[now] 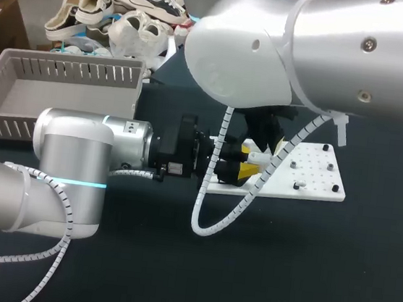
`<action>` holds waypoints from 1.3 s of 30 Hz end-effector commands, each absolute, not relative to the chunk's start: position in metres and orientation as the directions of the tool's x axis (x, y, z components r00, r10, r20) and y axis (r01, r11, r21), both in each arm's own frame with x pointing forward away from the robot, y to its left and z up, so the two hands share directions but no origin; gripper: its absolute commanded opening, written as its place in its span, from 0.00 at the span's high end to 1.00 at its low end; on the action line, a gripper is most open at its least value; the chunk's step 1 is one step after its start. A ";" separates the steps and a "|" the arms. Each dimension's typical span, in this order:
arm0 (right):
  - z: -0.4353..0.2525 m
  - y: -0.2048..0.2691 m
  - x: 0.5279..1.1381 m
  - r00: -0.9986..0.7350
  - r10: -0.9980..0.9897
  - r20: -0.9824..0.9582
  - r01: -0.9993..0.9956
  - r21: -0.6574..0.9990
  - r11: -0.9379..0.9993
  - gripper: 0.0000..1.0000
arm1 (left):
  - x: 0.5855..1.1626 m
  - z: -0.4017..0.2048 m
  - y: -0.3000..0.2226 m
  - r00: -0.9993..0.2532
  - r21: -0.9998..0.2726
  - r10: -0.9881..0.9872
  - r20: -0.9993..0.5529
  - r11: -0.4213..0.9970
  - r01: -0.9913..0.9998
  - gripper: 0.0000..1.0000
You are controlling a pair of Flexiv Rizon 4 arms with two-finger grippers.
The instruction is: Pick up each earbud case from the left stands, insert the matching earbuds, close the lid, and place the case in the box.
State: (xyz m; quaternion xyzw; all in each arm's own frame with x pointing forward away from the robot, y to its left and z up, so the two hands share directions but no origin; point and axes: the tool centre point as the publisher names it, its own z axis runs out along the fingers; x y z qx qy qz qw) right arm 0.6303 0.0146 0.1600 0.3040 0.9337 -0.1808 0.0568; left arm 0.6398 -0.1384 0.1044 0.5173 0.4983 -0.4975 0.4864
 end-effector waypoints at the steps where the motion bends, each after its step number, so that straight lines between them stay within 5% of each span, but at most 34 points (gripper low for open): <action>1: 0.157 0.016 0.630 -0.808 0.546 -0.222 0.589 -0.302 0.750 1.00 | 0.638 0.104 -0.139 0.010 0.010 0.031 -0.999 -0.025 1.000 1.00; 36: 0.141 0.013 0.627 -0.823 0.521 -0.228 0.569 -0.325 0.756 1.00 | 0.638 0.104 -0.139 0.010 0.010 0.031 -0.999 -0.025 1.000 1.00; 39: 0.141 0.013 0.627 -0.822 0.524 -0.223 0.570 -0.327 0.754 0.67 | 0.638 0.104 -0.139 0.010 0.010 0.031 -0.999 -0.025 1.000 1.00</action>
